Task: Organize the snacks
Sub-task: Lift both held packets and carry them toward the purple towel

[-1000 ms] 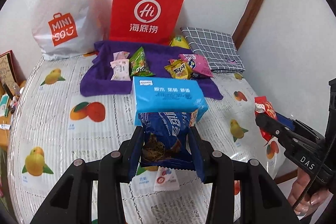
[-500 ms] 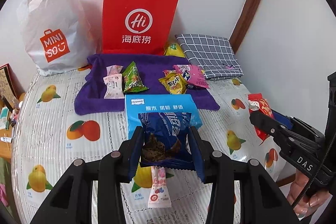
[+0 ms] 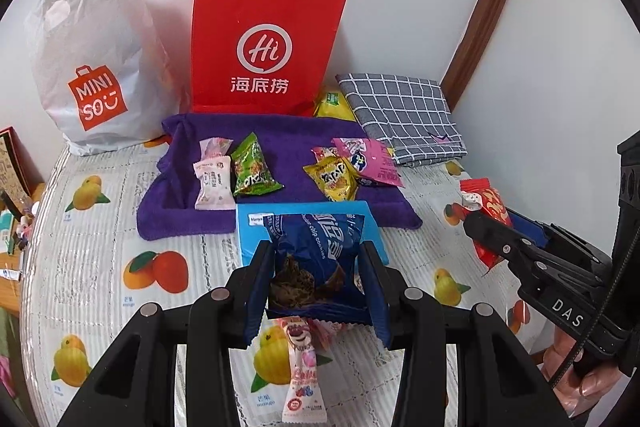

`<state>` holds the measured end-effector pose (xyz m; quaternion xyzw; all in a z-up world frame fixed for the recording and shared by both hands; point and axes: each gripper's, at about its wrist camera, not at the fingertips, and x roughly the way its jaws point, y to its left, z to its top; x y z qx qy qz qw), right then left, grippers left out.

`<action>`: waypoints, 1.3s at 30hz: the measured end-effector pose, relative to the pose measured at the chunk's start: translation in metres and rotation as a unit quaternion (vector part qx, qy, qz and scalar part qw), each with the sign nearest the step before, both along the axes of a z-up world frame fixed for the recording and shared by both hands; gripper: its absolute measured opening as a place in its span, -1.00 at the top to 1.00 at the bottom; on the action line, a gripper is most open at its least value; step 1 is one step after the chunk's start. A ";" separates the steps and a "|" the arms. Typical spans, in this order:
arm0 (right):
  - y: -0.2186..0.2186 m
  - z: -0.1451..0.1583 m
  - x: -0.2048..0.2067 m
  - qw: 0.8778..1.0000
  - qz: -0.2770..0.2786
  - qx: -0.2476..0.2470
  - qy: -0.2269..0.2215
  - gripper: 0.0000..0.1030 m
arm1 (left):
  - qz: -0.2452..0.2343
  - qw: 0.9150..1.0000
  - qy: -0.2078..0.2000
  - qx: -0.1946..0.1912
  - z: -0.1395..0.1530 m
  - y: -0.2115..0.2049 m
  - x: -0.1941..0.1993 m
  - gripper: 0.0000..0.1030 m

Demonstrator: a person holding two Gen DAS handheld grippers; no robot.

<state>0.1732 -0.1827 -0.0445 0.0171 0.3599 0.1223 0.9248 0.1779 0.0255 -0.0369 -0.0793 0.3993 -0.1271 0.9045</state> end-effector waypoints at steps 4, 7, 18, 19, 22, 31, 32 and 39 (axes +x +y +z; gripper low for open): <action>0.002 0.001 0.010 1.000 0.001 -0.001 -0.002 0.24 | 0.001 1.000 -0.001 0.000 0.002 0.001 0.007 0.21; 0.003 0.002 0.016 1.000 0.001 -0.002 -0.003 0.24 | 0.002 1.000 -0.002 0.001 0.003 0.002 0.009 0.21; 0.005 0.004 0.036 1.000 0.000 0.002 -0.001 0.24 | 0.003 1.000 -0.007 0.001 0.005 0.004 0.027 0.21; 0.005 0.005 0.038 1.000 0.000 0.002 -0.002 0.24 | 0.003 1.000 -0.007 0.001 0.005 0.004 0.029 0.21; 0.006 0.006 0.043 1.000 0.000 0.002 -0.004 0.24 | 0.002 1.000 -0.007 0.002 0.005 0.004 0.034 0.21; 0.008 0.008 0.061 1.000 0.000 0.001 -0.009 0.24 | 0.002 1.000 -0.005 0.010 0.002 0.003 0.049 0.21; 0.009 0.008 0.063 1.000 0.000 0.001 -0.010 0.24 | 0.002 1.000 -0.005 0.010 0.001 0.003 0.051 0.21; 0.012 0.006 0.078 1.000 0.002 0.000 -0.010 0.24 | 0.003 1.000 -0.004 0.014 -0.001 0.003 0.062 0.20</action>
